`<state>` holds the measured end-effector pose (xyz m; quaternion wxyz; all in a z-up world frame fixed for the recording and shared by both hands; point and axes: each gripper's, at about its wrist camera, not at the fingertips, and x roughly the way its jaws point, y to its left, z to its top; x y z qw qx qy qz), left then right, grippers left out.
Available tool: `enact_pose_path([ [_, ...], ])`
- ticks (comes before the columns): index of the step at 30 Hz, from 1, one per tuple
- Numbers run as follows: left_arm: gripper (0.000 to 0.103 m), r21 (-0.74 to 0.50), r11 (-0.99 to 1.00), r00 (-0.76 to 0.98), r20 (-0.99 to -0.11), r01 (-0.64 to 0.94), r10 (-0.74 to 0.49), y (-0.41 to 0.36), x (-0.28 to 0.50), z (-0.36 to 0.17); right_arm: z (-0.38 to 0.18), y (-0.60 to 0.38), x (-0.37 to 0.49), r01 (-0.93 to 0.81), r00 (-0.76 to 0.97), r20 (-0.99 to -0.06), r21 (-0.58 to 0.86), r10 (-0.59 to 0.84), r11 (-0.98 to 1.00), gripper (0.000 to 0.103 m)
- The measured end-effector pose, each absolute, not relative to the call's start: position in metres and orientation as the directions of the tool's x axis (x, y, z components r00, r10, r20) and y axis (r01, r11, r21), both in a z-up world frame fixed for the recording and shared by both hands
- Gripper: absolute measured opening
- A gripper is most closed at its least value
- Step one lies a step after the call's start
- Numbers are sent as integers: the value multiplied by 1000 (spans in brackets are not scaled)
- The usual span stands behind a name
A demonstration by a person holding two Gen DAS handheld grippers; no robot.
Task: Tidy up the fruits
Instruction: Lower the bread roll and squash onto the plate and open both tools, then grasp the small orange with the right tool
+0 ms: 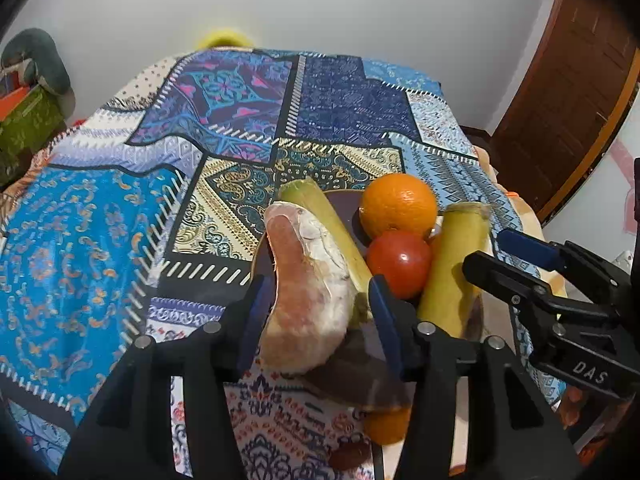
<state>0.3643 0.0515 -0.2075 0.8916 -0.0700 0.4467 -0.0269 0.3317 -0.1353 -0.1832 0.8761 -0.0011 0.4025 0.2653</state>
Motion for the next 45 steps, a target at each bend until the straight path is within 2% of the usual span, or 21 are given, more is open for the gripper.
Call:
enact_pose_path([
  [2,52,-141,990,608,-787,-12,-105,50,355,-199,-179,-142,328,-453,546,-704,207,453,867,61],
  [13,61,-119,993,701,-709,-6,-81,45,283,-133,-138,-170,274,-436,601,-669,185,438,881,64],
  [16,65,-111,994,721,-689,0,-77,42,262,-118,-129,-173,256,-437,618,-652,180,439,881,69],
  [21,65,-101,995,731,-678,14,-79,40,231,-108,-123,-172,228,-444,629,-649,152,428,883,70],
  [25,65,-119,993,726,-681,23,-98,40,212,-108,-127,-170,209,-452,618,-660,147,428,880,71],
  [29,65,-124,992,706,-700,29,-109,39,196,-117,-137,-167,192,-449,612,-678,125,406,885,77],
  [33,65,-110,994,680,-726,28,-100,38,184,-132,-154,-161,182,-454,584,-713,111,389,884,77],
  [45,65,-97,995,620,-781,-2,-75,47,178,-173,-209,-144,182,-469,436,-797,193,417,861,77],
])
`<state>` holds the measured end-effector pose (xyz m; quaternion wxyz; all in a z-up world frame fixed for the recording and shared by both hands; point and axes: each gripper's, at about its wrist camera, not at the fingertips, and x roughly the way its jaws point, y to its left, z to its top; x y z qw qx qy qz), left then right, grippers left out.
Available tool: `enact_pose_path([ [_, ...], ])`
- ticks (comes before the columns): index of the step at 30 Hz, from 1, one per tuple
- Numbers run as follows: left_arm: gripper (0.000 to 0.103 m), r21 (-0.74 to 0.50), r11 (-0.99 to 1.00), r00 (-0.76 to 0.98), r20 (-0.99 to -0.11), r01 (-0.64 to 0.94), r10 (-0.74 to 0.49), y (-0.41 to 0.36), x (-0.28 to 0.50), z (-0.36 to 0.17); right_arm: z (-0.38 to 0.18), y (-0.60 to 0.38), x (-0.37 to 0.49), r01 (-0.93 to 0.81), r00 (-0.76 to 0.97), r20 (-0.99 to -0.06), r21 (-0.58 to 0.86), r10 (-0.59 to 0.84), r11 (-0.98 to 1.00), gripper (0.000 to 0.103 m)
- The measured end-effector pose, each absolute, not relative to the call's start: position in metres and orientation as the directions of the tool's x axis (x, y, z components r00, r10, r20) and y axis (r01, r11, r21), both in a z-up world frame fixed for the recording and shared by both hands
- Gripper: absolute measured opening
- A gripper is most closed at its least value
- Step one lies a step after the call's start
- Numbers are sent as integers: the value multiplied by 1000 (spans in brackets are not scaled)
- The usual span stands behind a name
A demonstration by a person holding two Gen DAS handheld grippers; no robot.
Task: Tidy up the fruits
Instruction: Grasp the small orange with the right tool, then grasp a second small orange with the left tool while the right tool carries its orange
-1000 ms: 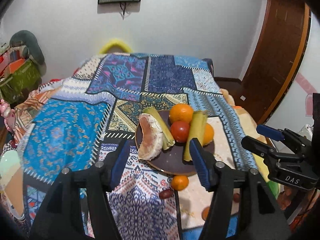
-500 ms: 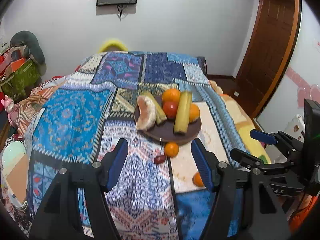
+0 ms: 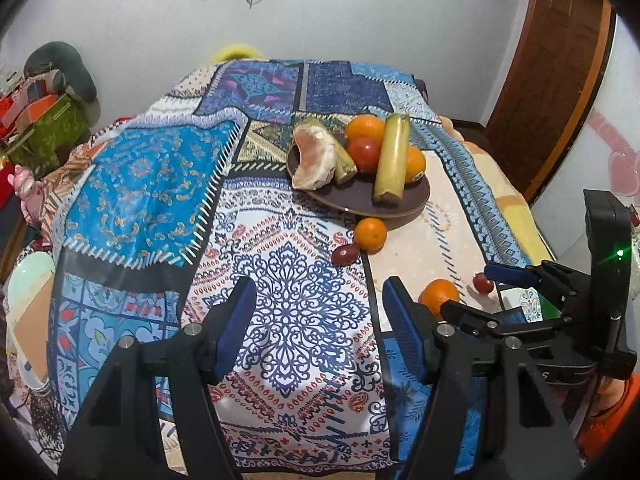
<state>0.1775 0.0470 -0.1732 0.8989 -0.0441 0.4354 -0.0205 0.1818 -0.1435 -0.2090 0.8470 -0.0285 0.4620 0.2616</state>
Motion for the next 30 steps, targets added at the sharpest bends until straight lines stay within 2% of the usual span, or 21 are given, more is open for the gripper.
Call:
enact_pose_path([
  [4,65,-105,994,600,-796,-7,-79,47,184,-183,-219,-139,184,-480,403,-810,209,426,852,76],
  [6,65,-110,994,591,-802,-7,-84,47,188,-187,-224,-137,185,-486,392,-819,202,419,850,70],
  [13,65,-106,994,563,-821,23,-100,38,203,-199,-230,-134,188,-514,349,-821,236,452,825,35],
  [30,56,-73,989,508,-851,128,-129,1,272,-227,-190,-176,215,-458,511,-741,196,437,867,35],
])
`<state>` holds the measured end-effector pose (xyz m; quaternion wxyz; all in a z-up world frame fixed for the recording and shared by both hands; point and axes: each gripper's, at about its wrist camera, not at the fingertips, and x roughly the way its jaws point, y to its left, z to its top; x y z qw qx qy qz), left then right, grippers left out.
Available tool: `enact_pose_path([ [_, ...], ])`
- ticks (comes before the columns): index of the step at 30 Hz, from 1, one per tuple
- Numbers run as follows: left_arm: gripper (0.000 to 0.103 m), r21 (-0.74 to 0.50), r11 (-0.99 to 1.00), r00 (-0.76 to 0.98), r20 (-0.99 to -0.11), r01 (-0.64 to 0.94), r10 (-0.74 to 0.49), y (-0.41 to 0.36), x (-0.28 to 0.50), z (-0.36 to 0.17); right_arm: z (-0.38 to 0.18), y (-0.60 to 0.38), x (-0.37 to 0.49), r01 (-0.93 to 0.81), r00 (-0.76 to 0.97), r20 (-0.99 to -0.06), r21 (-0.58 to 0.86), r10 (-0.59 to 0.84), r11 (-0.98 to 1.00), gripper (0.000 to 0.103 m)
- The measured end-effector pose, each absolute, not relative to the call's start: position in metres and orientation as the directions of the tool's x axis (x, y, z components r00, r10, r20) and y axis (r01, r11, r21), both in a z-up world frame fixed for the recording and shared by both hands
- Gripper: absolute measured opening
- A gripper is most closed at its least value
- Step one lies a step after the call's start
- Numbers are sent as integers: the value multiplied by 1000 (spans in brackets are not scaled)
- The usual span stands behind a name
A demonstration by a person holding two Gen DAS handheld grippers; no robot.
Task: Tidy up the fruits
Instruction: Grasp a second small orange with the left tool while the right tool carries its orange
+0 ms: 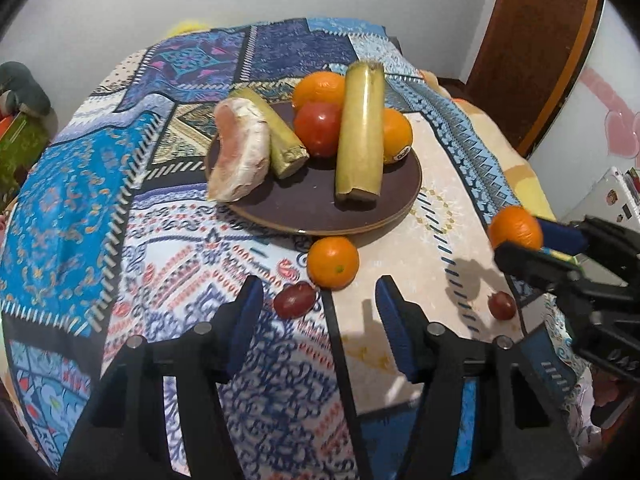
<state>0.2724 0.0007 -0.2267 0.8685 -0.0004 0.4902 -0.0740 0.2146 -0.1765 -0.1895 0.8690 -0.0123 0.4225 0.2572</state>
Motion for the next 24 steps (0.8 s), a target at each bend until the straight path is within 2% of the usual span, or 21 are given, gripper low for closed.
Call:
enact_pose_path([
  [5,49,-62,987,481,-868,150,-128,-9,292,-242,-192,-182,227,-447,515,-738,203,436,871,35],
  [7,41,-65,986,466,-875,154,-130,-11,298,-248,-194,-182,231,-445,511,-740,208,438,871,35],
  [11,34,-79,985,463,-875,153,-142,-12,303,-253,-197,-183,235,-446,505,-740,216,444,868,35],
  [24,34,-101,984,521,-838,144,-162,5,285,-223,-193,-174,250,-452,515,-732,211,447,866,35],
])
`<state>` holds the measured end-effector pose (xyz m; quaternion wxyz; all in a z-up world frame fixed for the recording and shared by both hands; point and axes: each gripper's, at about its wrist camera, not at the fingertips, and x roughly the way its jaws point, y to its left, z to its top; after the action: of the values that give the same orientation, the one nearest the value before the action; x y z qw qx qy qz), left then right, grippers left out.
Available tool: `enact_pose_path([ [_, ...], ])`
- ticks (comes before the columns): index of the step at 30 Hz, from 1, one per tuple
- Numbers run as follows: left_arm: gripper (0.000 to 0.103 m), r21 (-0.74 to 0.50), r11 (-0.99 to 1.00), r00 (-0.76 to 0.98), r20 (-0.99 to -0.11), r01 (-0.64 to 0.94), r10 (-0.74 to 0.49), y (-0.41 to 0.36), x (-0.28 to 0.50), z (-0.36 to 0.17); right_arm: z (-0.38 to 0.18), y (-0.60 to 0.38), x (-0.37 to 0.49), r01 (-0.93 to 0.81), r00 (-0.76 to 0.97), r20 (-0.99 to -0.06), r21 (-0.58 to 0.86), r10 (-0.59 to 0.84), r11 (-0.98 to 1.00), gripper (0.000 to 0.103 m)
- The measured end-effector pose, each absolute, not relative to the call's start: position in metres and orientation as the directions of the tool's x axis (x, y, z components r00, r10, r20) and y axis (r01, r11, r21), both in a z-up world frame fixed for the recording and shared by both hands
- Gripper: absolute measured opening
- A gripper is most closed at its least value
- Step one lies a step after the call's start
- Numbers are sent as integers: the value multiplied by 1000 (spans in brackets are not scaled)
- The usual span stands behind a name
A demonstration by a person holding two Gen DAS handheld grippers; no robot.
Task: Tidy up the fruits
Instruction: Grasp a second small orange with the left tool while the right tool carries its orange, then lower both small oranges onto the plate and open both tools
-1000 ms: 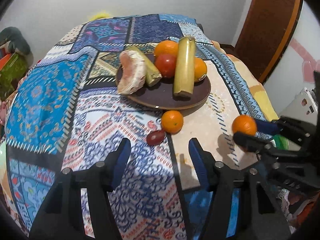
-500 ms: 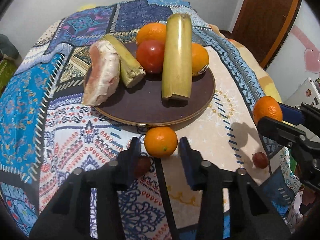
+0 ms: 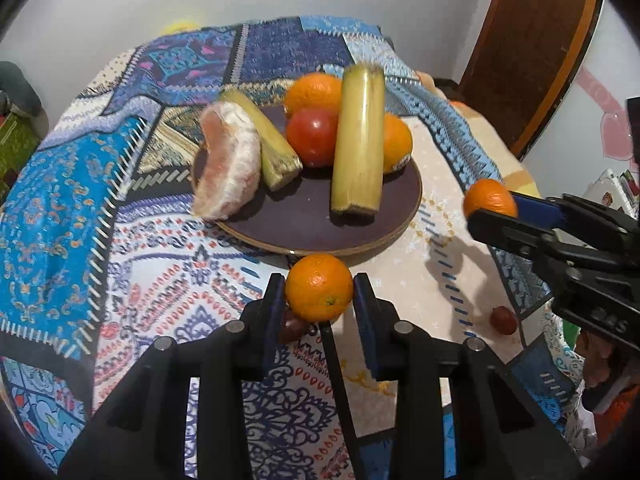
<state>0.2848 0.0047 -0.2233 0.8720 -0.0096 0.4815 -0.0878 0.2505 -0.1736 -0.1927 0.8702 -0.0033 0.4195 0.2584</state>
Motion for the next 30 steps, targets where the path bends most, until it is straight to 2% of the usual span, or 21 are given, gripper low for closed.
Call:
enact_pose_path([
  [11,34,-121,985,583,-794,125,-171,17,300,-197,-190,-157,274,-461,526,-720,206,453,863,35],
  [30,34,-151,983,563,-806,101,-181,19,339,-228,-219,-147,300,-464,478,-754,220,451,858,35],
])
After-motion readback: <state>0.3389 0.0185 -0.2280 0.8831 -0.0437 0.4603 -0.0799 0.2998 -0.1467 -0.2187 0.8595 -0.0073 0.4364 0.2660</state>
